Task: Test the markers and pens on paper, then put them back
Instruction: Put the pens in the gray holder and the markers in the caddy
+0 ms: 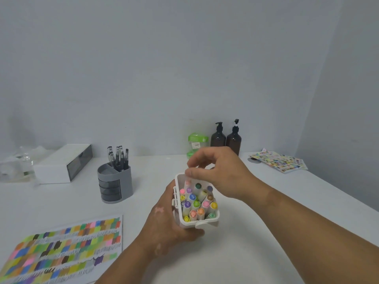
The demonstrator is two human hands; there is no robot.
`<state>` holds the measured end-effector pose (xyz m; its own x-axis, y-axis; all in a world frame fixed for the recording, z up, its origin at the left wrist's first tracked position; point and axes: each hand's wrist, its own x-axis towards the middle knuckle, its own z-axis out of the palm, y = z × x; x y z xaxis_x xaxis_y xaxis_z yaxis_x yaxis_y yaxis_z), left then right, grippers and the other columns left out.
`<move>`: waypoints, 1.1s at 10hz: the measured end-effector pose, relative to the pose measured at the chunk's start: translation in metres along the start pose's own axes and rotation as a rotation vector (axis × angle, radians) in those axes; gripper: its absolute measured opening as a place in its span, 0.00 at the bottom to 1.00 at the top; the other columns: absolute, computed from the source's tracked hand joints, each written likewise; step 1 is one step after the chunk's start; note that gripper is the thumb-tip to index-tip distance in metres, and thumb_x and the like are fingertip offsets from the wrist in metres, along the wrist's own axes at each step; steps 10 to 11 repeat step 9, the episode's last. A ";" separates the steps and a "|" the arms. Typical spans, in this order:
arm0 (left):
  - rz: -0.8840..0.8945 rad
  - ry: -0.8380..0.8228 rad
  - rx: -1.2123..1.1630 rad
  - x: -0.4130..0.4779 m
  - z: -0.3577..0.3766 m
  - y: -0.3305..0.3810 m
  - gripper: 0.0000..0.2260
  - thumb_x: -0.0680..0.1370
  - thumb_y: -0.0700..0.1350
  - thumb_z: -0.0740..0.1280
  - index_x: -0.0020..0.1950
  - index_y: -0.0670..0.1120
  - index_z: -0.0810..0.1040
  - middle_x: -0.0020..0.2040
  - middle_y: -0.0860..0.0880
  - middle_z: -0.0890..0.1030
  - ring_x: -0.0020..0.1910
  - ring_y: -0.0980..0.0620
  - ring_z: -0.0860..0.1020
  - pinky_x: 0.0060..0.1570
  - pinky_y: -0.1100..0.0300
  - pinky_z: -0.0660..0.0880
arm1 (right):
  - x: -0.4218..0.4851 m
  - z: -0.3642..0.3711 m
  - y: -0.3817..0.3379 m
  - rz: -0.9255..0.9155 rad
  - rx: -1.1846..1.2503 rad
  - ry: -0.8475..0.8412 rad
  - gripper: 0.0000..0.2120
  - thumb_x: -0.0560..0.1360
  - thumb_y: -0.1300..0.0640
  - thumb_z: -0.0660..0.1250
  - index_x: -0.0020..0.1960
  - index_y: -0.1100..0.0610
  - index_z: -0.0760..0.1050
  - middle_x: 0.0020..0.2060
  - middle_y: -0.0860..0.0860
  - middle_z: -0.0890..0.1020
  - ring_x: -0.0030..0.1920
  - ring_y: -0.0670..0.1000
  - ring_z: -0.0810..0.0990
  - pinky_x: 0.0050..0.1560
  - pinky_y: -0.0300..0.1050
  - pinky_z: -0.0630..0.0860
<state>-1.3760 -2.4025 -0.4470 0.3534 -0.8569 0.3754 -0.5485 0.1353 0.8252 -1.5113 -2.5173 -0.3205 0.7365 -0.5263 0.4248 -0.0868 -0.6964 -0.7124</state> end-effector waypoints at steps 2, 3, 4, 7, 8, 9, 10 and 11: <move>-0.172 -0.009 -0.136 0.007 -0.022 -0.008 0.40 0.57 0.50 0.85 0.65 0.63 0.72 0.56 0.60 0.84 0.53 0.60 0.83 0.46 0.68 0.79 | -0.029 0.002 0.036 0.196 0.223 0.275 0.06 0.75 0.56 0.75 0.39 0.48 0.84 0.34 0.44 0.85 0.33 0.40 0.80 0.36 0.37 0.74; -0.251 -0.009 -0.188 0.028 -0.047 -0.018 0.38 0.58 0.46 0.85 0.65 0.57 0.75 0.58 0.55 0.85 0.56 0.54 0.83 0.55 0.56 0.79 | -0.050 0.017 0.062 0.339 0.213 0.215 0.07 0.74 0.55 0.74 0.40 0.45 0.84 0.35 0.46 0.86 0.33 0.40 0.80 0.39 0.42 0.75; -0.327 0.021 -0.258 0.054 -0.069 -0.031 0.39 0.58 0.43 0.84 0.66 0.54 0.75 0.59 0.52 0.85 0.58 0.49 0.83 0.61 0.47 0.78 | -0.057 0.035 0.076 0.414 0.234 0.172 0.07 0.74 0.55 0.75 0.39 0.45 0.84 0.35 0.48 0.85 0.34 0.42 0.80 0.40 0.43 0.76; -0.345 -0.046 -0.323 0.094 -0.074 -0.064 0.38 0.65 0.38 0.80 0.72 0.53 0.71 0.64 0.48 0.82 0.64 0.45 0.80 0.64 0.43 0.76 | -0.067 0.074 0.111 0.453 0.182 0.170 0.05 0.73 0.52 0.75 0.38 0.48 0.84 0.33 0.42 0.84 0.32 0.39 0.79 0.33 0.29 0.72; -0.382 -0.060 -0.306 0.093 -0.076 -0.066 0.40 0.61 0.45 0.83 0.72 0.52 0.72 0.65 0.47 0.81 0.64 0.45 0.80 0.64 0.42 0.76 | -0.070 0.077 0.116 0.423 0.141 0.186 0.04 0.72 0.51 0.75 0.38 0.47 0.83 0.32 0.41 0.84 0.31 0.38 0.79 0.32 0.29 0.72; -0.455 0.003 -0.216 0.072 -0.081 -0.060 0.49 0.57 0.55 0.85 0.75 0.51 0.68 0.69 0.51 0.77 0.65 0.48 0.78 0.62 0.50 0.77 | -0.077 0.078 0.107 0.404 0.117 0.158 0.04 0.72 0.50 0.75 0.38 0.47 0.83 0.33 0.41 0.84 0.33 0.40 0.79 0.34 0.30 0.73; -0.455 0.003 -0.216 0.072 -0.081 -0.060 0.49 0.57 0.55 0.85 0.75 0.51 0.68 0.69 0.51 0.77 0.65 0.48 0.78 0.62 0.50 0.77 | -0.077 0.078 0.107 0.404 0.117 0.158 0.04 0.72 0.50 0.75 0.38 0.47 0.83 0.33 0.41 0.84 0.33 0.40 0.79 0.34 0.30 0.73; -0.455 0.003 -0.216 0.072 -0.081 -0.060 0.49 0.57 0.55 0.85 0.75 0.51 0.68 0.69 0.51 0.77 0.65 0.48 0.78 0.62 0.50 0.77 | -0.077 0.078 0.107 0.404 0.117 0.158 0.04 0.72 0.50 0.75 0.38 0.47 0.83 0.33 0.41 0.84 0.33 0.40 0.79 0.34 0.30 0.73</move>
